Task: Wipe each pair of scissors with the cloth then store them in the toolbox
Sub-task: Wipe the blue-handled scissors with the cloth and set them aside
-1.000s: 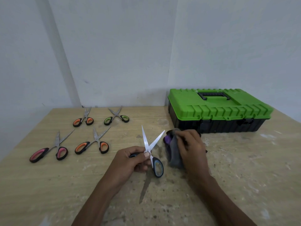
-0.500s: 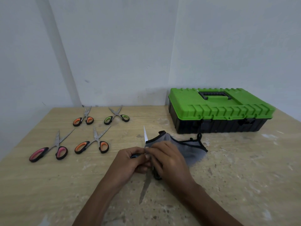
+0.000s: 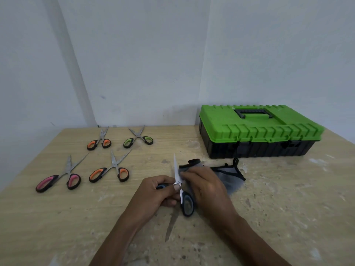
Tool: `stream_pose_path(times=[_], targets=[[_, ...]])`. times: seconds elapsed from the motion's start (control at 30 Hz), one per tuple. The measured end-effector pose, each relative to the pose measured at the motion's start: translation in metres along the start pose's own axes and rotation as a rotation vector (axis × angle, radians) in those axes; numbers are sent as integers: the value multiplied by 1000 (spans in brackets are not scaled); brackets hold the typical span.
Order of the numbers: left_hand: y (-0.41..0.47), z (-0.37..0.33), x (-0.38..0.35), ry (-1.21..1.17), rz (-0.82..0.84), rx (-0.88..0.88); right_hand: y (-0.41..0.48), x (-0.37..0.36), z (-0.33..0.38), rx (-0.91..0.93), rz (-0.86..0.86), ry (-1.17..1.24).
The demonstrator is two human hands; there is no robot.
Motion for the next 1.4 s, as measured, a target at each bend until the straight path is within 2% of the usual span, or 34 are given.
stream_pose_path(times=[0.1, 0.3, 0.37, 0.47, 0.57, 0.73, 0.9, 1.03, 1.2, 1.4], targets=[[0, 1, 0, -24, 1, 7, 6, 4, -15, -129, -86, -66], [-1, -1, 0, -5, 27, -13, -5, 9, 1, -35, -7, 9], [-1, -2, 1, -11, 37, -12, 0, 14, -7, -181, -110, 99], [-2, -3, 4, -11, 28, -15, 6, 31, -22, -452, -353, 250], [-2, -5, 4, 35, -7, -17, 3, 45, -21, -410, -445, 237], [-2, -6, 1, 94, -106, -10, -1, 38, -2, -139, -267, 152], [0, -6, 1, 109, -169, -10, -2, 14, 8, -88, -18, 209], [-1, -3, 1, 163, -152, -22, -5, 2, 10, -88, 123, 216], [0, -3, 0, 178, -147, -36, -7, 11, 7, -88, 181, 233], [-2, -3, 0, 159, -129, -52, -2, 5, 5, -47, 125, 171]])
Point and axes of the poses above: each hand's wrist, its own y-axis towards the middle knuckle, its own x-axis out of the back of the hand, z = x × y, the point moved 1 cm from there along y, towards the middle knuckle, and after that the axes turned 1 degree about -x, right-handed, at the moved point
